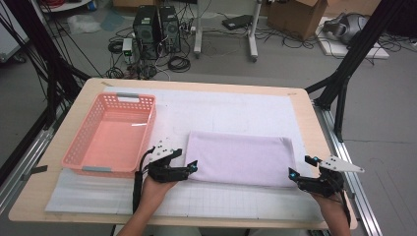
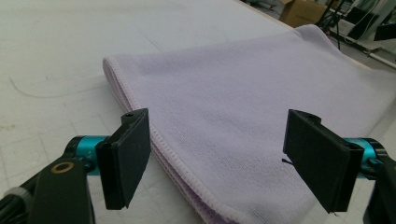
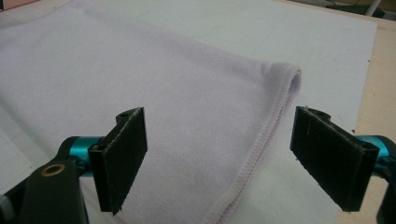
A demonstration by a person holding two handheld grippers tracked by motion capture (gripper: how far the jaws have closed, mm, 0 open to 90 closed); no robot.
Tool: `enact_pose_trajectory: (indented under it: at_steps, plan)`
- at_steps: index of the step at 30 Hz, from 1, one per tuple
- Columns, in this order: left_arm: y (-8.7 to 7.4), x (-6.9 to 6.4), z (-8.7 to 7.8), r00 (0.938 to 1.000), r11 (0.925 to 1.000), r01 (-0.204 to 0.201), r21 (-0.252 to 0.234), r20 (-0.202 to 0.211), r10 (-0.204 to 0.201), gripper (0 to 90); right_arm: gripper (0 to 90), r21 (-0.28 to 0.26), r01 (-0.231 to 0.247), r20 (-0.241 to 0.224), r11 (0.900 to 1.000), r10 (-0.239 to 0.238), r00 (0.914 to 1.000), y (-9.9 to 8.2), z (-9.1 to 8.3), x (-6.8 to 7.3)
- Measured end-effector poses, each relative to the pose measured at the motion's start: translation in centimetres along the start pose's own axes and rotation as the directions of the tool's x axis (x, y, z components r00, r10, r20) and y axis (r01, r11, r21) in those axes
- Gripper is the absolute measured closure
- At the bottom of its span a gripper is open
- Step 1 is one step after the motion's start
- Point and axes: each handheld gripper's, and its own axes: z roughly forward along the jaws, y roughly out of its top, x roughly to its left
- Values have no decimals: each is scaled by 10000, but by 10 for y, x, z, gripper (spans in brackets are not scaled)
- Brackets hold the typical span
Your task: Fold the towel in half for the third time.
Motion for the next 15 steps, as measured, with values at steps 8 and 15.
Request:
enact_pose_trajectory:
  at_steps: [8, 15]
  plan:
    - [-1, -1, -1, 9999, 9997, 143, 206, -67, -142, 243, 180, 55, -82, -138, 10000, 82, 9999, 0, 3, -1]
    - [-5, -1, 0, 9994, 9972, 316, 671, -151, -306, 256, 180, 13, -63, -320, 10000, 63, 9995, 3, 6, 3]
